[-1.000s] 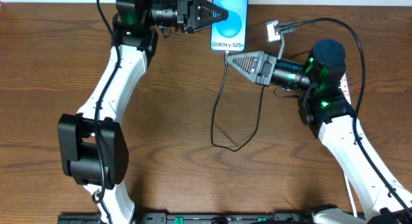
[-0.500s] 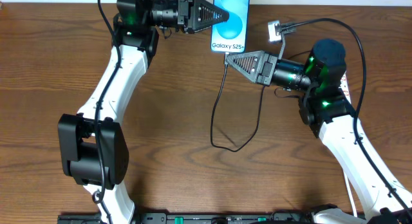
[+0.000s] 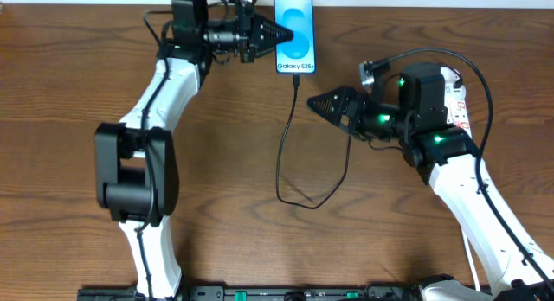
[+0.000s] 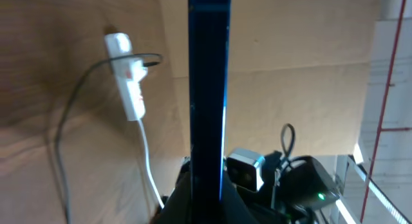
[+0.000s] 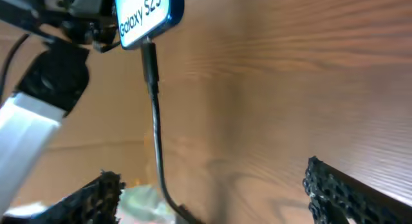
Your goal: Plug charger to phone and switch on socket
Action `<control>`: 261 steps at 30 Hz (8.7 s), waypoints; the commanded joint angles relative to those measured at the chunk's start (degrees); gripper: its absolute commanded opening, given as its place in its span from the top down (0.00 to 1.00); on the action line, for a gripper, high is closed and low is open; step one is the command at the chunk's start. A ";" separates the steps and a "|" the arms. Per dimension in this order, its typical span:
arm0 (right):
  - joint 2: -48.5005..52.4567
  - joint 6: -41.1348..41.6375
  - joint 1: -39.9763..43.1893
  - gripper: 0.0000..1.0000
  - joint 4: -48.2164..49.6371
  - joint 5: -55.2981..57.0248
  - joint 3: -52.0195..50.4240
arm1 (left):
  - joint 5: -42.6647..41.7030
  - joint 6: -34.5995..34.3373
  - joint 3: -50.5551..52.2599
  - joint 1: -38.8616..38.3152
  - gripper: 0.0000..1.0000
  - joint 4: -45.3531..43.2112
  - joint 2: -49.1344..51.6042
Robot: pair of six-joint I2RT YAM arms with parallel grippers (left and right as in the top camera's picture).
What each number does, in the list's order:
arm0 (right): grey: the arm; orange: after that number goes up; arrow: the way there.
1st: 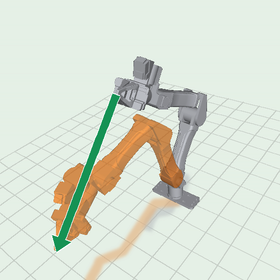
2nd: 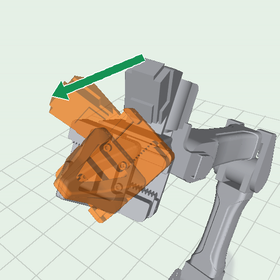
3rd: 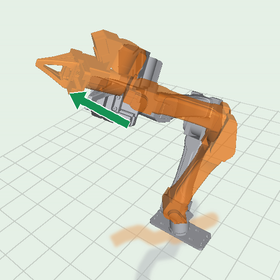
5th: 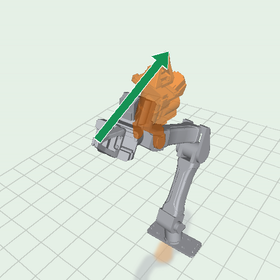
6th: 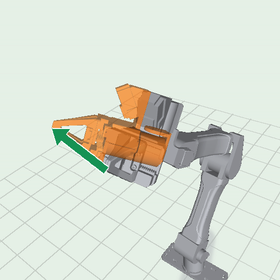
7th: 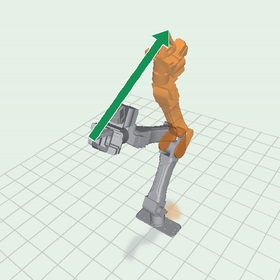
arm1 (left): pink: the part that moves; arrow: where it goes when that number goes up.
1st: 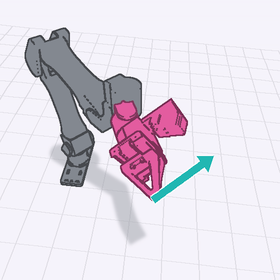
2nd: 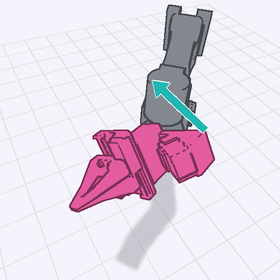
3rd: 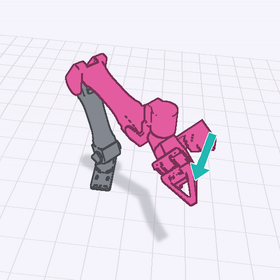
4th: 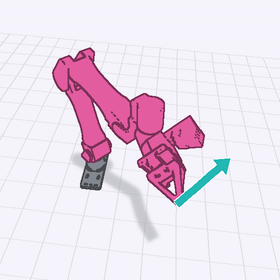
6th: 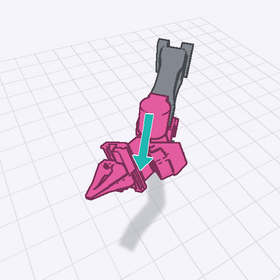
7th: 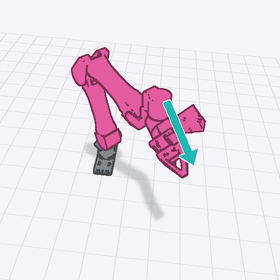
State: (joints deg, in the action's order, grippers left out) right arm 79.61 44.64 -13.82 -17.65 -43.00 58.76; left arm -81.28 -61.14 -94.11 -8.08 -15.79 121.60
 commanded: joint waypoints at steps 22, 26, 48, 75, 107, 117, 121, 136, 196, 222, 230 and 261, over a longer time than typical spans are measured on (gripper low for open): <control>-0.09 -7.72 0.79 0.05 -10.45 11.61 0.44 | 30.77 25.97 -0.48 -3.19 0.93 28.52 1.62; -0.09 -8.55 0.76 0.05 -10.54 11.58 0.44 | 31.39 33.31 -0.48 -5.22 0.93 38.71 1.62; -0.09 -8.55 0.76 0.05 -12.28 11.61 0.44 | 28.00 42.14 -0.22 -10.29 0.93 44.26 9.33; -0.09 -8.55 0.76 0.02 -13.14 13.14 0.44 | 50.56 42.32 -0.13 -11.02 0.60 50.73 11.10; 7.76 -22.32 17.90 0.01 -45.31 32.54 18.25 | 93.81 42.49 -2.58 -10.86 0.22 58.82 -19.04; 19.58 -16.63 34.82 0.01 -45.48 42.66 30.47 | 93.79 42.49 -2.49 -10.86 0.02 59.28 -21.51; 22.23 -15.65 39.85 0.01 -41.92 43.69 30.45 | 93.81 42.49 -2.49 -10.86 0.02 59.28 -21.51; 39.89 -14.45 41.27 0.01 -29.75 42.18 30.42 | 93.79 42.49 -2.49 -10.86 0.02 59.28 -21.51; 45.99 -8.48 39.21 0.01 -26.84 31.47 30.36 | 93.81 42.49 -2.49 -10.86 0.02 59.28 -21.51; 23.08 -9.62 39.52 0.01 -51.06 41.46 30.08 | 93.79 42.49 -2.49 -10.86 0.02 59.28 -21.51; -1.88 -16.35 27.17 0.01 -44.89 42.66 13.40 | 93.81 42.49 -2.49 -10.86 0.02 59.28 -21.51; -41.20 -23.71 18.51 0.01 -39.12 42.69 -7.98 | 93.81 42.49 -2.49 -10.86 0.02 59.28 -21.51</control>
State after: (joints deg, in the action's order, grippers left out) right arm 38.85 21.82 5.32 -56.62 -1.21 51.24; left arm 11.57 -19.22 -96.84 -19.22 43.44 99.88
